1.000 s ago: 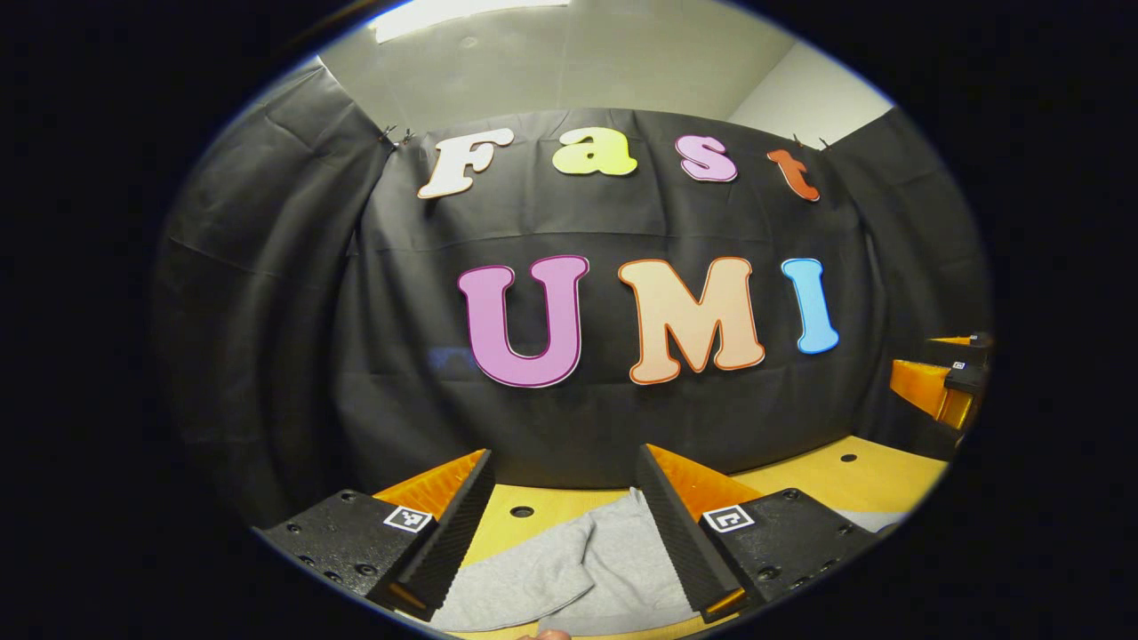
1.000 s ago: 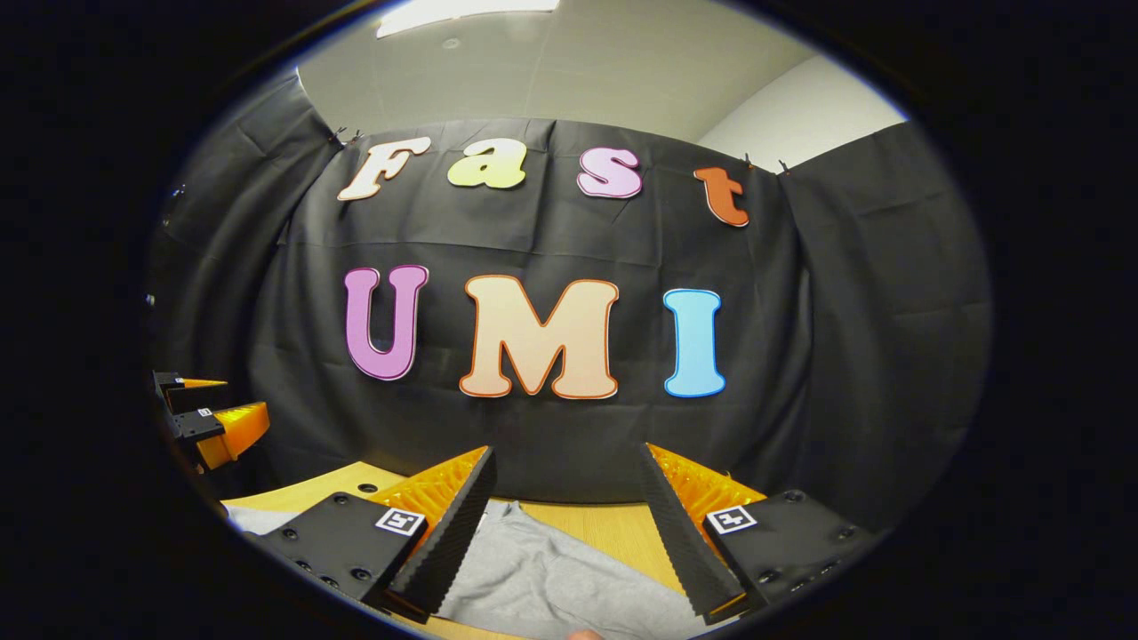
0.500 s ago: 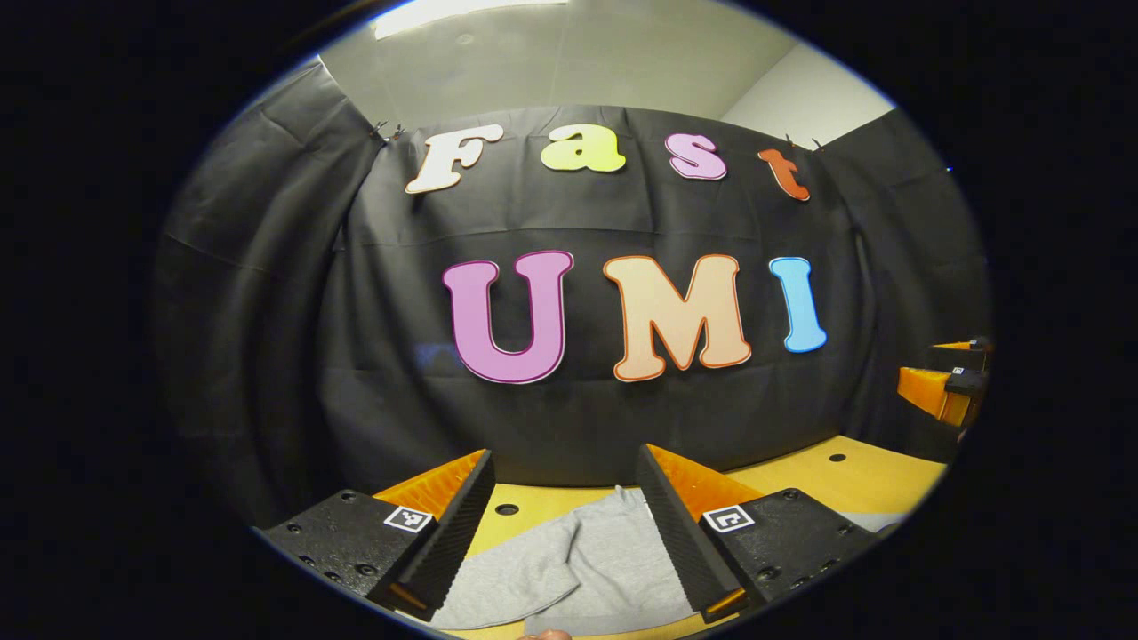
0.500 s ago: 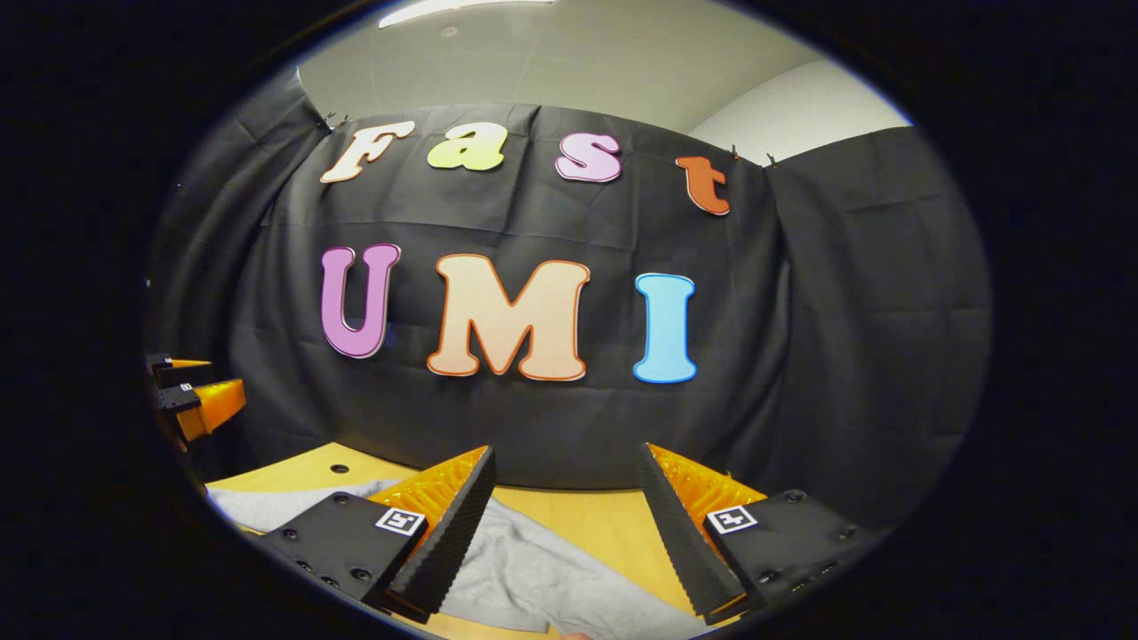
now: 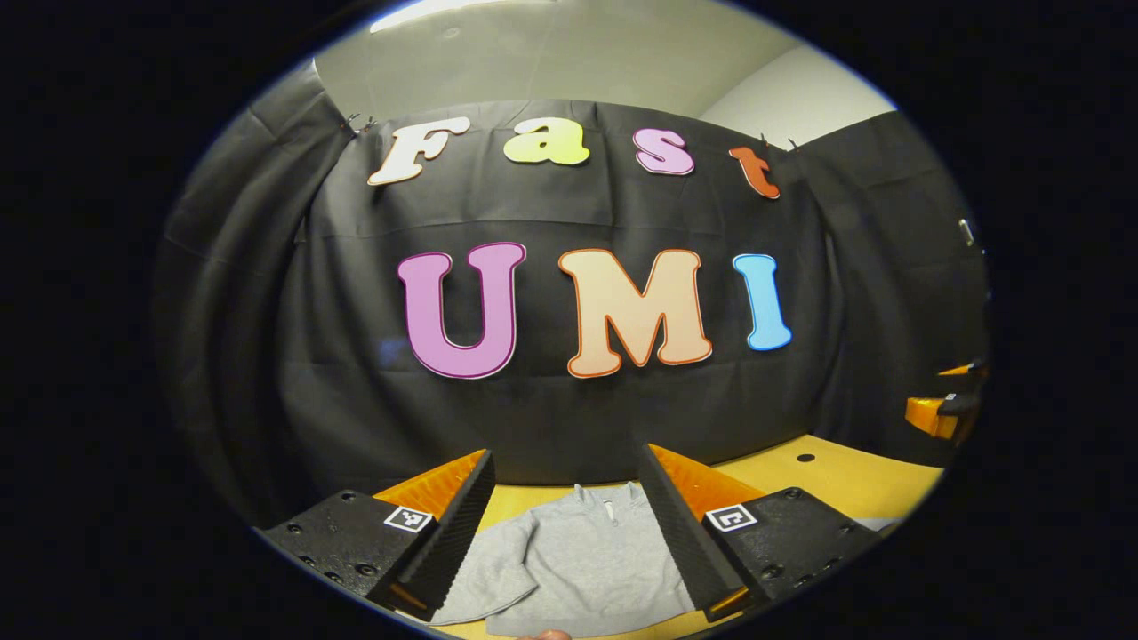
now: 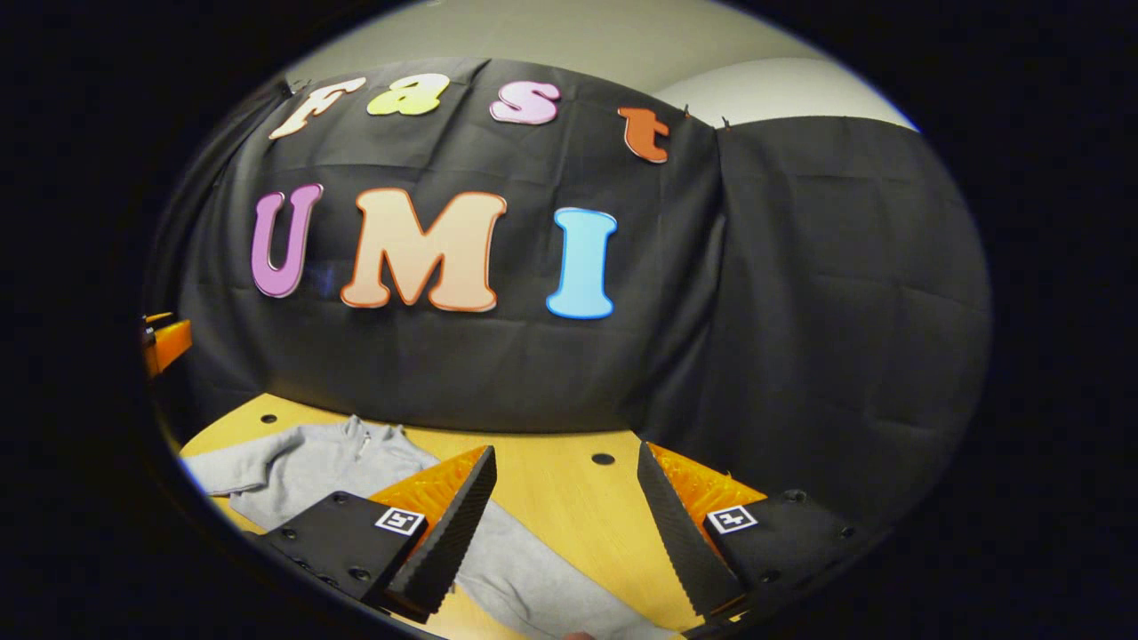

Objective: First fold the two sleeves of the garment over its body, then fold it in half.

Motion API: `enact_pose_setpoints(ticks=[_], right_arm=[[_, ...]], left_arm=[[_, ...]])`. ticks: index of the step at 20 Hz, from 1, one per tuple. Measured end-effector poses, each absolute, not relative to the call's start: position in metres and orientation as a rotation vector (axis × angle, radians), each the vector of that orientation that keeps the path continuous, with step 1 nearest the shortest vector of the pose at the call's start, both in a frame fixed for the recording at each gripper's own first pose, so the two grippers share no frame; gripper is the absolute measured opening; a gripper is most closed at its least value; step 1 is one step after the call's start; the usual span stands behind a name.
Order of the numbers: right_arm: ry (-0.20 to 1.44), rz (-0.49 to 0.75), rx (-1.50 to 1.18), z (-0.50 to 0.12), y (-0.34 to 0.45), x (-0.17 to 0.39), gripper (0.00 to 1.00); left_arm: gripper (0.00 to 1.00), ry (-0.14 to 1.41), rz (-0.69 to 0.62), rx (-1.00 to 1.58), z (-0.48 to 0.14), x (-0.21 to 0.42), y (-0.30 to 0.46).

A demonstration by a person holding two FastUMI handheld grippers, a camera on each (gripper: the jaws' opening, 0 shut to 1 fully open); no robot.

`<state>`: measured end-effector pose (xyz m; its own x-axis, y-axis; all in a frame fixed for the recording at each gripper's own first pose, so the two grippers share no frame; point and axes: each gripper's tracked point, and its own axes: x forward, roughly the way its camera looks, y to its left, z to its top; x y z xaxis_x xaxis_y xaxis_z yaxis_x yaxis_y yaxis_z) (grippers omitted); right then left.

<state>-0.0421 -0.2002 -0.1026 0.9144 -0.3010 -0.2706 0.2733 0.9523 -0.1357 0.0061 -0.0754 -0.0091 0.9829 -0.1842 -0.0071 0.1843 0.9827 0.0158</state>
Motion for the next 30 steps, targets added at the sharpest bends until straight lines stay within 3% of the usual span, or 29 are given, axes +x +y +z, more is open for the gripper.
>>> enact_pose_setpoints(ticks=[9,18,23,30], right_arm=[[0.570,-0.426,-0.063,-0.212,-0.276,-0.112,1.00],[0.890,-0.473,0.171,-0.309,-0.285,-0.176,1.00],[1.025,-0.439,0.240,-0.345,-0.281,-0.204,0.96],[1.165,-0.290,0.158,-0.374,-0.274,-0.220,0.96]], left_arm=[[0.96,0.027,-0.200,0.028,-0.019,0.010,-0.090],[0.96,0.033,-0.225,0.047,-0.020,0.008,-0.112],[0.96,0.052,-0.215,0.057,-0.028,0.008,-0.122],[0.96,0.078,-0.209,0.047,-0.034,0.007,-0.163]])
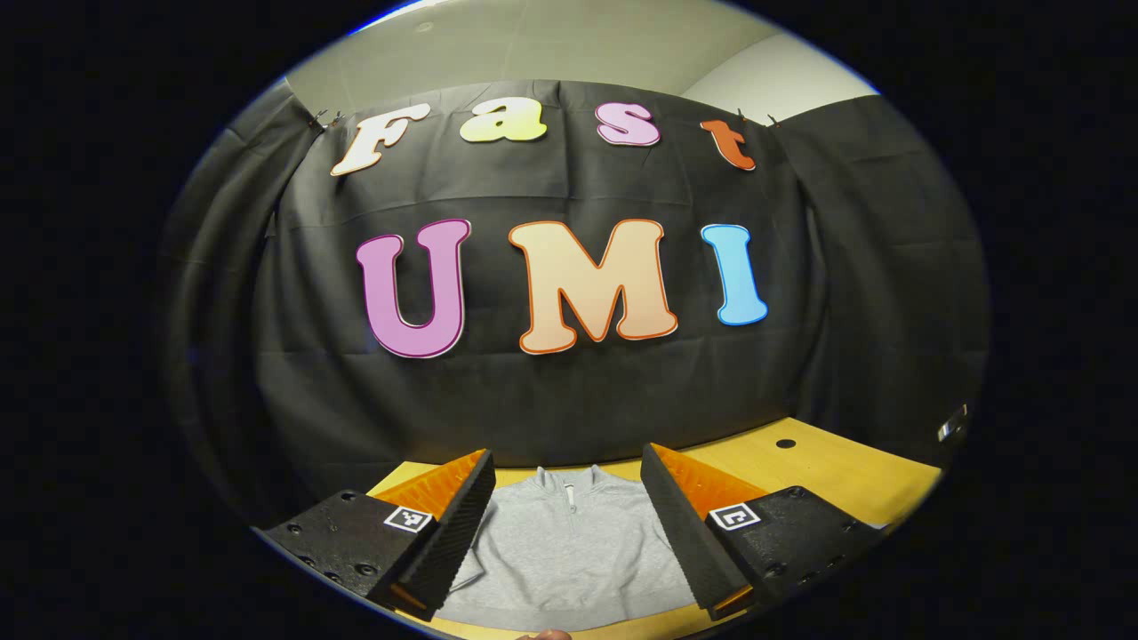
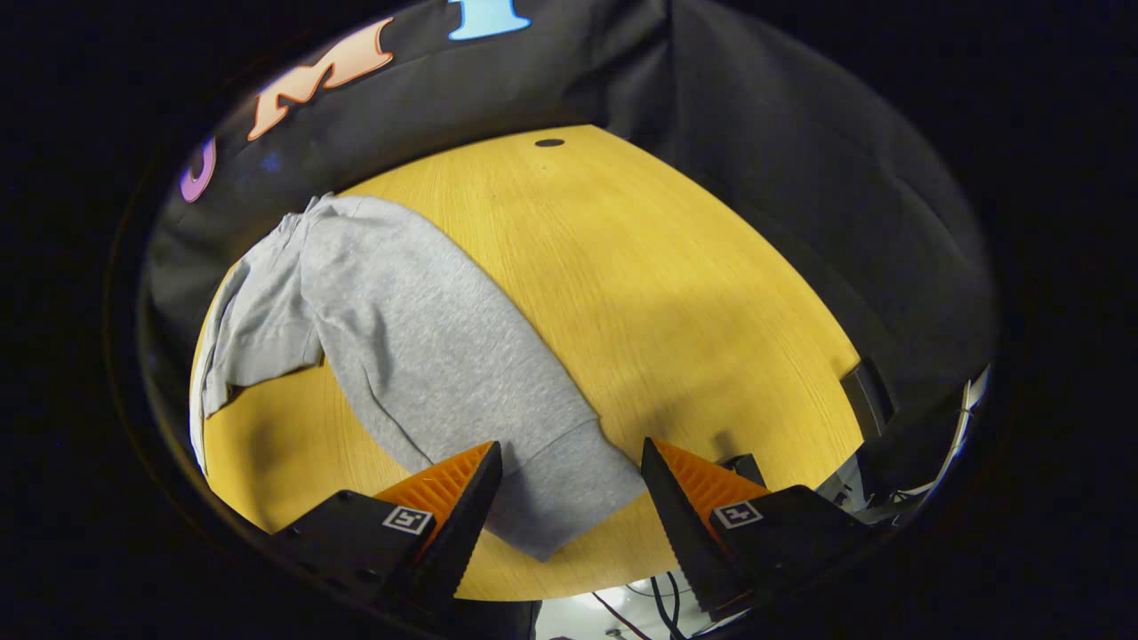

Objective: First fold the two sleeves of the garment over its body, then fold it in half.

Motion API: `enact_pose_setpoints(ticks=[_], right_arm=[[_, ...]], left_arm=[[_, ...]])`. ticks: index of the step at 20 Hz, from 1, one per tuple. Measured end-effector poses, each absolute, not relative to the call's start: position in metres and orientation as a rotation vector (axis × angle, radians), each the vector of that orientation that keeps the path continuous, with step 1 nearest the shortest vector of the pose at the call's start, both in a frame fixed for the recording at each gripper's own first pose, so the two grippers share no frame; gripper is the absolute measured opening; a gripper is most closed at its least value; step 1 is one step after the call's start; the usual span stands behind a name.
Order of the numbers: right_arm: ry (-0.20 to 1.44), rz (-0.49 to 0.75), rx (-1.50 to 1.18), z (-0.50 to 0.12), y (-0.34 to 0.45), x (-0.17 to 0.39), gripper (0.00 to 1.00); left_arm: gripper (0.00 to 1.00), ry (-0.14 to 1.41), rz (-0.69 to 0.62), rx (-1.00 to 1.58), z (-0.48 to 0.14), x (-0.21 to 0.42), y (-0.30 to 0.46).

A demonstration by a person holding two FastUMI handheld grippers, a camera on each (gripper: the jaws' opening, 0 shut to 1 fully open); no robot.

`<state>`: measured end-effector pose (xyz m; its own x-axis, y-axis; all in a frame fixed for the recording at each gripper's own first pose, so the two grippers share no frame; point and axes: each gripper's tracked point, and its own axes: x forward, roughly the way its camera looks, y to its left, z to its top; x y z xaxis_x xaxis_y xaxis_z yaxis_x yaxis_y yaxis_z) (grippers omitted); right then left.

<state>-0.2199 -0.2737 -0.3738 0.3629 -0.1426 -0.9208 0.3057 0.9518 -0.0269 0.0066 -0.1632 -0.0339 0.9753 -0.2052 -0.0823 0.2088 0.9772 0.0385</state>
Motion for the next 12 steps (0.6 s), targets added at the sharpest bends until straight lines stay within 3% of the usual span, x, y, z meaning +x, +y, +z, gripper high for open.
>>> enact_pose_setpoints(ticks=[1,4,5,7,8,9,10,12], right_arm=[[1.165,-0.272,0.153,-0.376,-0.275,-0.218,0.99],[1.182,-0.216,0.137,-0.379,-0.273,-0.216,0.93],[1.185,-0.199,0.140,-0.376,-0.272,-0.215,0.83],[1.201,-0.176,0.170,-0.376,-0.262,-0.212,0.50],[1.228,-0.178,0.206,-0.377,-0.258,-0.213,0.44],[1.237,-0.190,0.247,-0.377,-0.255,-0.211,0.22],[1.245,-0.209,0.280,-0.376,-0.255,-0.213,0.21],[1.215,-0.260,0.306,-0.373,-0.261,-0.208,0.09]], left_arm=[[0.96,0.076,-0.207,0.052,-0.033,0.006,-0.170],[0.96,0.066,-0.206,0.050,-0.029,0.004,-0.187],[0.96,0.068,-0.203,0.048,-0.028,0.003,-0.191],[0.96,0.068,-0.199,0.035,-0.028,0.000,-0.195],[0.97,0.066,-0.198,0.029,-0.027,-0.002,-0.196],[0.97,0.066,-0.201,0.026,-0.028,-0.002,-0.197],[0.99,0.065,-0.205,0.026,-0.029,0.000,-0.196],[0.95,0.067,-0.208,0.035,-0.029,0.002,-0.188]])
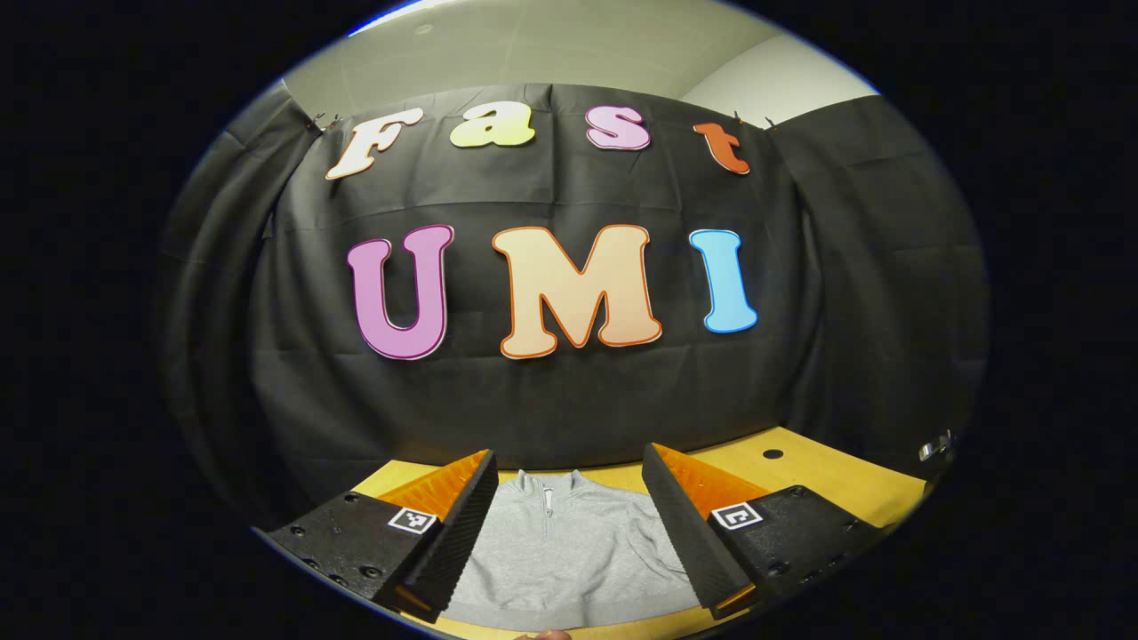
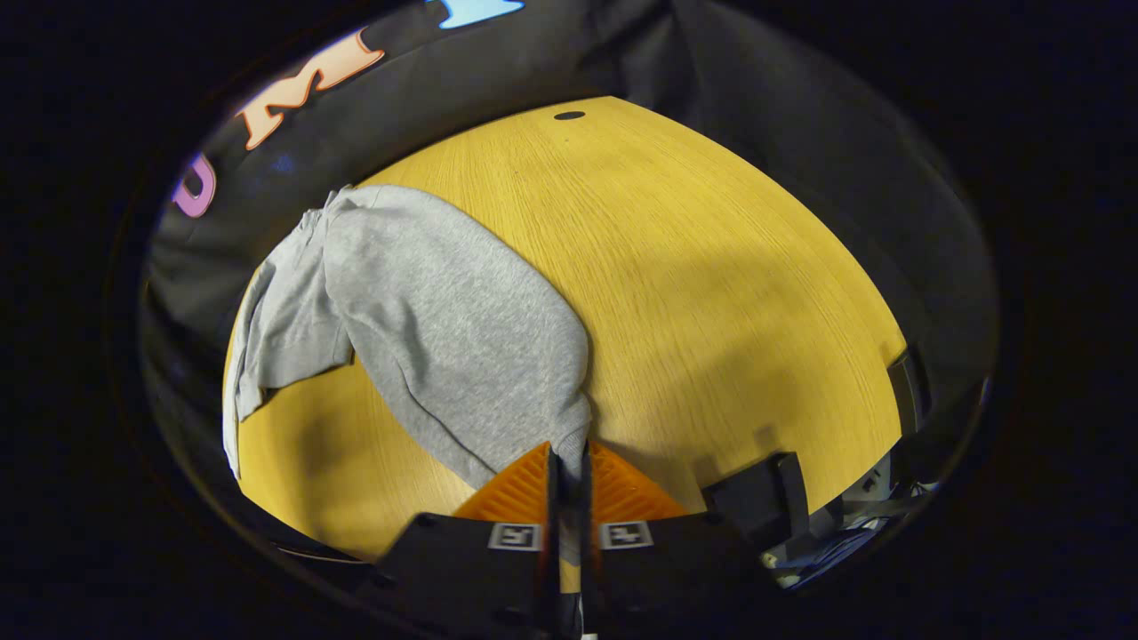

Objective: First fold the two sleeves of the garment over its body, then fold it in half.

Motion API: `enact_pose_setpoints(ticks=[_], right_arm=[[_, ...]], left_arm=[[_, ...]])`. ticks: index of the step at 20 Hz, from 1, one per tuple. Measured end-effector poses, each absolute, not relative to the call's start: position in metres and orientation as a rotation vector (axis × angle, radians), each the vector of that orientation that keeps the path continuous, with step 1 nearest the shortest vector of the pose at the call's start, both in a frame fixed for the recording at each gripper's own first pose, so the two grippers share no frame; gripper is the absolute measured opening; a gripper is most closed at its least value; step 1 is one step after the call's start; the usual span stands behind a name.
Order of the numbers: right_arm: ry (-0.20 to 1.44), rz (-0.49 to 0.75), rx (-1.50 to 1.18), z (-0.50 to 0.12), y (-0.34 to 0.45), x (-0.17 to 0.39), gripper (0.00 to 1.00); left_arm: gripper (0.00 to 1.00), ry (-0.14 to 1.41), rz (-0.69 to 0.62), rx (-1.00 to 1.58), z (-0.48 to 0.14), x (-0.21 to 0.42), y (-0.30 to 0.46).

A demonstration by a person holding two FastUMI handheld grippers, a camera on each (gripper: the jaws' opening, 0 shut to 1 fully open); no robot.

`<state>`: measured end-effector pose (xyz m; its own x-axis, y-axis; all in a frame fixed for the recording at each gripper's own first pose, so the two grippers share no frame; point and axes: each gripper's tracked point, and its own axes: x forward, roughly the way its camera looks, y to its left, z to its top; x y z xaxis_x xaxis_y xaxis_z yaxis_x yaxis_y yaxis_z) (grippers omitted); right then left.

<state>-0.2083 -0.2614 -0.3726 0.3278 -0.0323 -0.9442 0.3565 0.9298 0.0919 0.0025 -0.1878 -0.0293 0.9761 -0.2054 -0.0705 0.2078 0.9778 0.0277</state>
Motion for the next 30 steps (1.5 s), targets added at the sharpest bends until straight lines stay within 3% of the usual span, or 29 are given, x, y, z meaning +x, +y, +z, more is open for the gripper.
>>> enact_pose_setpoints(ticks=[4,5,9,14,15,17,18,19,22,26,30], right_arm=[[1.149,-0.298,0.343,-0.351,-0.258,-0.184,0.05],[1.130,-0.303,0.347,-0.344,-0.257,-0.172,0.05],[1.051,-0.305,0.377,-0.318,-0.242,-0.129,0.05],[0.994,-0.252,0.376,-0.298,-0.207,-0.077,0.05],[0.983,-0.241,0.380,-0.294,-0.200,-0.066,0.05],[0.957,-0.218,0.387,-0.288,-0.184,-0.042,0.05],[0.947,-0.206,0.391,-0.285,-0.176,-0.032,0.05],[0.938,-0.194,0.393,-0.284,-0.168,-0.019,0.05],[0.910,-0.164,0.388,-0.278,-0.146,0.010,0.03],[0.873,-0.147,0.384,-0.271,-0.118,0.043,0.05],[0.826,-0.081,0.336,-0.258,-0.077,0.074,0.05]], left_arm=[[0.99,0.063,-0.167,0.027,-0.031,0.008,-0.149],[0.95,0.070,-0.155,0.023,-0.033,0.010,-0.139],[0.96,0.065,-0.115,0.030,-0.030,0.020,-0.103],[0.99,0.054,-0.053,0.041,-0.028,0.024,-0.058],[0.95,0.058,-0.038,0.042,-0.029,0.024,-0.048],[1.00,0.065,0.000,0.045,-0.031,0.020,-0.025],[0.96,0.070,0.020,0.047,-0.032,0.019,-0.013],[0.99,0.078,0.040,0.049,-0.034,0.018,-0.002],[0.95,0.091,0.094,0.054,-0.036,0.009,0.029],[0.99,0.092,0.146,0.070,-0.036,0.000,0.063],[0.95,0.100,0.194,0.072,-0.037,-0.010,0.092]])
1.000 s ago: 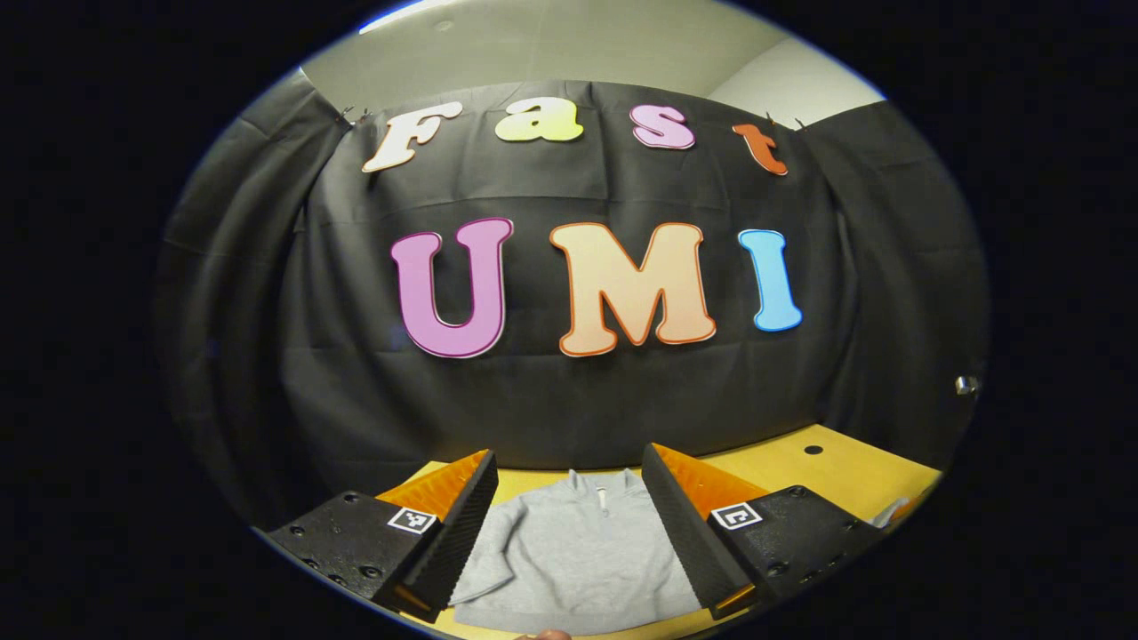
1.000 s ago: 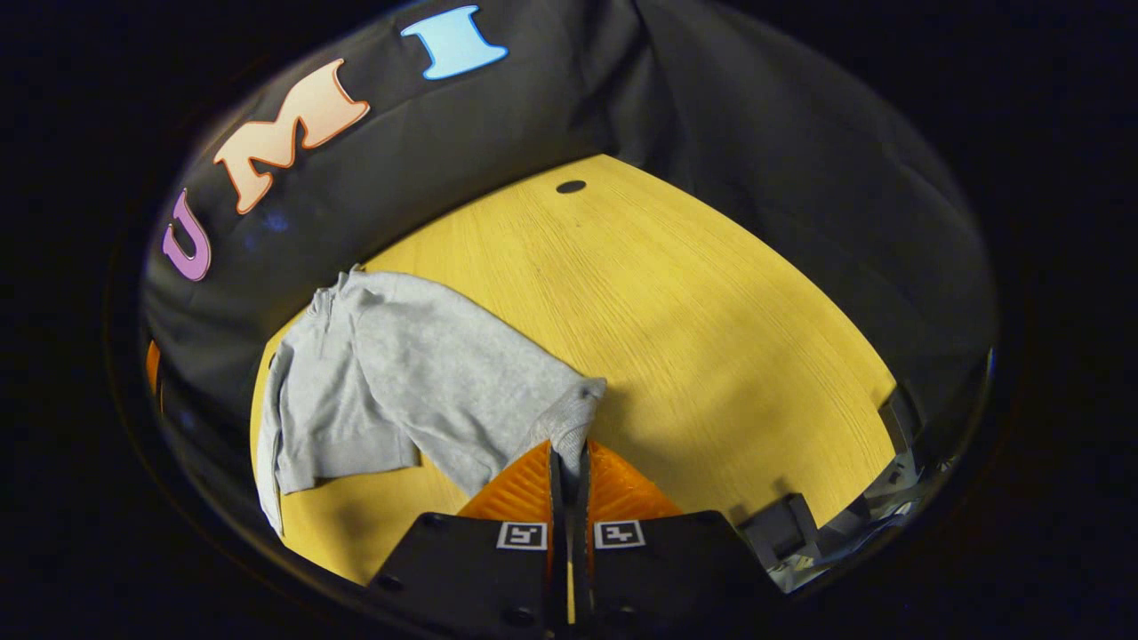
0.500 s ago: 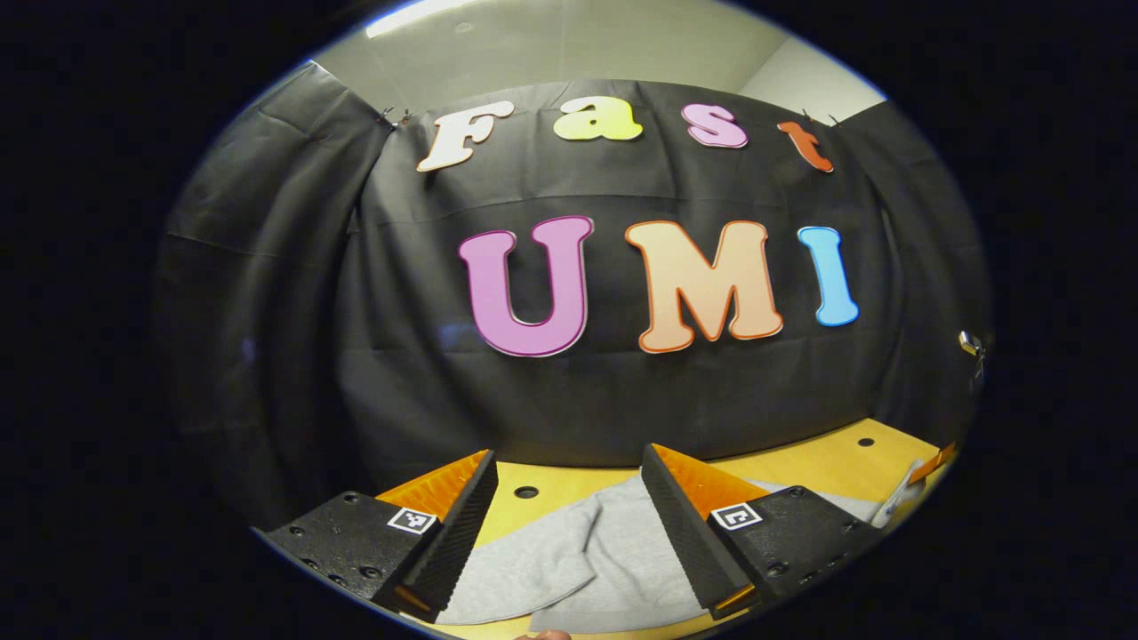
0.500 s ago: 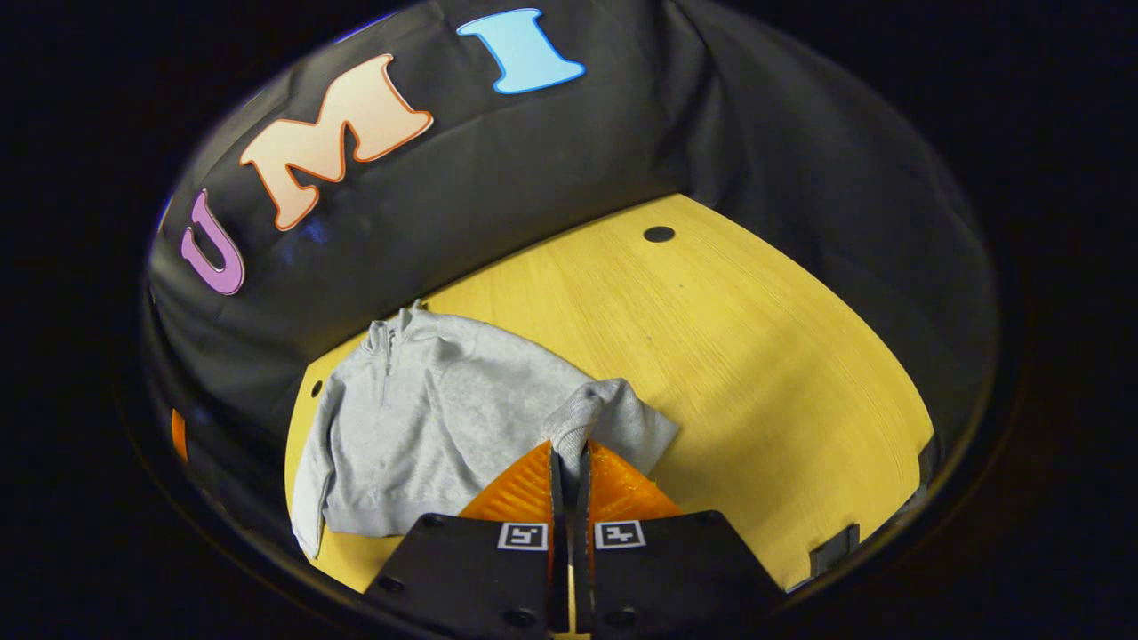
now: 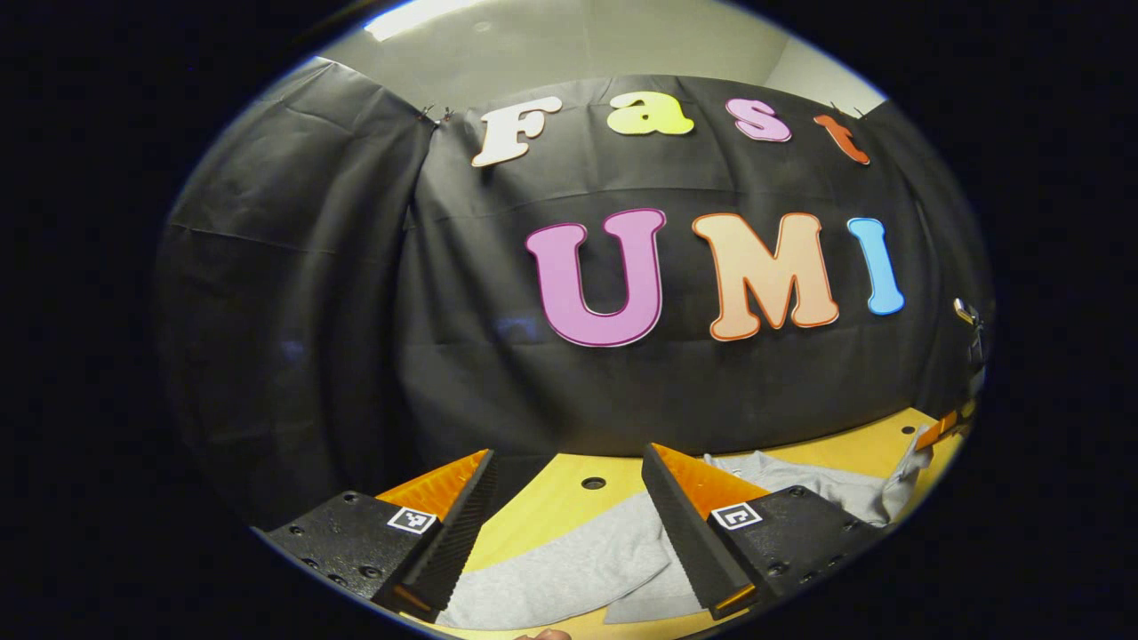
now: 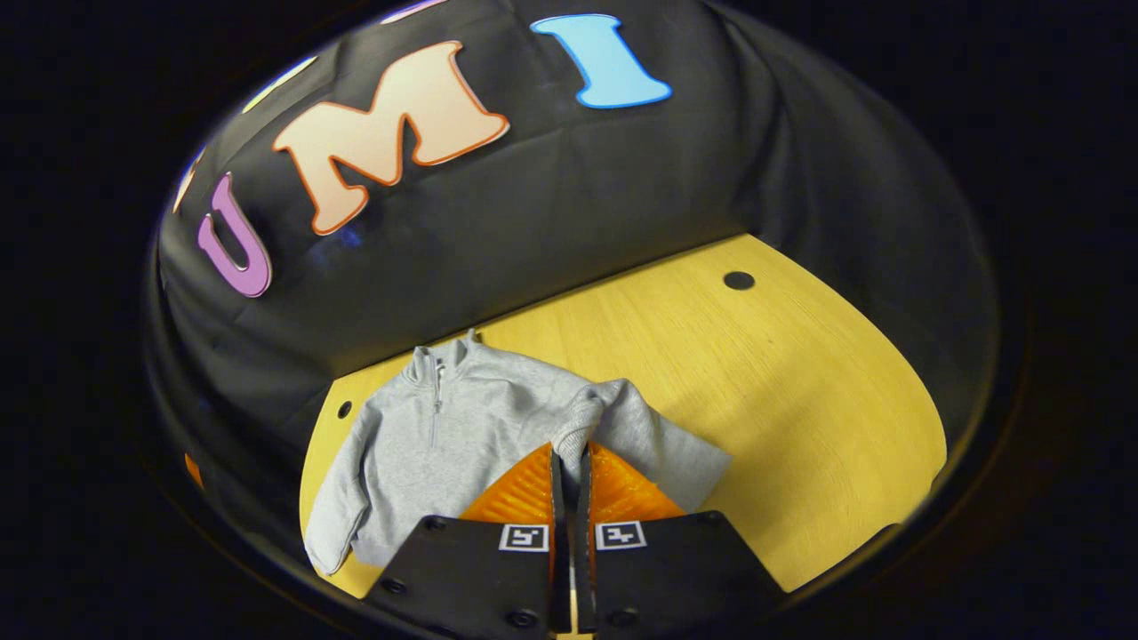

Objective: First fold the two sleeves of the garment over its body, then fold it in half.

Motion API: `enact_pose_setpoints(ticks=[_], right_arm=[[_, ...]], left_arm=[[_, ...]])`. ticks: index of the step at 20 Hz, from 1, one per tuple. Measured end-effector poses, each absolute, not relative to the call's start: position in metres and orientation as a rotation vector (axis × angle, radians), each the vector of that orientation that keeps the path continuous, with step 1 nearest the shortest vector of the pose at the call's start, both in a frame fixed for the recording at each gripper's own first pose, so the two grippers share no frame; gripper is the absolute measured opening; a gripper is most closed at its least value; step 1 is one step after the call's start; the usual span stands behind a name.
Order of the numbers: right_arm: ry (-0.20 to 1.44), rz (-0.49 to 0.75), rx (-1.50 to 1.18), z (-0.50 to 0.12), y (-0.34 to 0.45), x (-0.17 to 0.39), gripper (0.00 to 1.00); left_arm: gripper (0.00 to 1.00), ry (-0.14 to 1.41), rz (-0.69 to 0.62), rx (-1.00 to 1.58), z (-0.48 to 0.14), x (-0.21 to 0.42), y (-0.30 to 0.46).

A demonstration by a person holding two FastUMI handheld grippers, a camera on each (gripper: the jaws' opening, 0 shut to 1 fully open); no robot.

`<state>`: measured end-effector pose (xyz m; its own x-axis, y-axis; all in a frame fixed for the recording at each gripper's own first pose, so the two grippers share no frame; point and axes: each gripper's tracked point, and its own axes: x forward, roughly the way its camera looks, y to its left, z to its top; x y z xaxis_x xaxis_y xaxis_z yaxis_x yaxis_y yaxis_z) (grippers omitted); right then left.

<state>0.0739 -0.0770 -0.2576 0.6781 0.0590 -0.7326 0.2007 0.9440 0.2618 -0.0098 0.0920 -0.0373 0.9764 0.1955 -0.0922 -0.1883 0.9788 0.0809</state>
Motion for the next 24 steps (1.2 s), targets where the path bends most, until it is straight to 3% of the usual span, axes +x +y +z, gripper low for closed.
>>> enact_pose_setpoints(ticks=[1,2,5,6,8,9,13,21,22,24], right_arm=[[0.814,-0.059,0.321,-0.253,-0.065,0.082,0.05],[0.808,-0.038,0.306,-0.249,-0.050,0.089,0.05],[0.787,0.019,0.279,-0.240,-0.007,0.107,0.02],[0.781,0.032,0.270,-0.239,0.003,0.113,0.05],[0.774,0.065,0.252,-0.234,0.026,0.124,0.05],[0.770,0.083,0.245,-0.232,0.038,0.130,0.05],[0.762,0.166,0.210,-0.229,0.095,0.147,0.05],[0.784,0.326,0.173,-0.250,0.213,0.160,0.05],[0.794,0.344,0.166,-0.256,0.226,0.157,0.05],[0.817,0.363,0.140,-0.272,0.247,0.153,0.05]], left_arm=[[1.00,0.101,0.205,0.072,-0.037,-0.011,0.099],[0.96,0.101,0.216,0.074,-0.037,-0.015,0.105],[0.96,0.097,0.249,0.083,-0.035,-0.022,0.127],[1.00,0.097,0.259,0.083,-0.034,-0.025,0.134],[0.95,0.101,0.284,0.082,-0.035,-0.031,0.148],[0.99,0.103,0.298,0.081,-0.036,-0.034,0.156],[0.96,0.115,0.352,0.082,-0.040,-0.045,0.184],[0.96,0.144,0.447,0.087,-0.049,-0.071,0.238],[1.00,0.148,0.455,0.088,-0.050,-0.074,0.244],[0.96,0.153,0.469,0.093,-0.053,-0.078,0.253]])
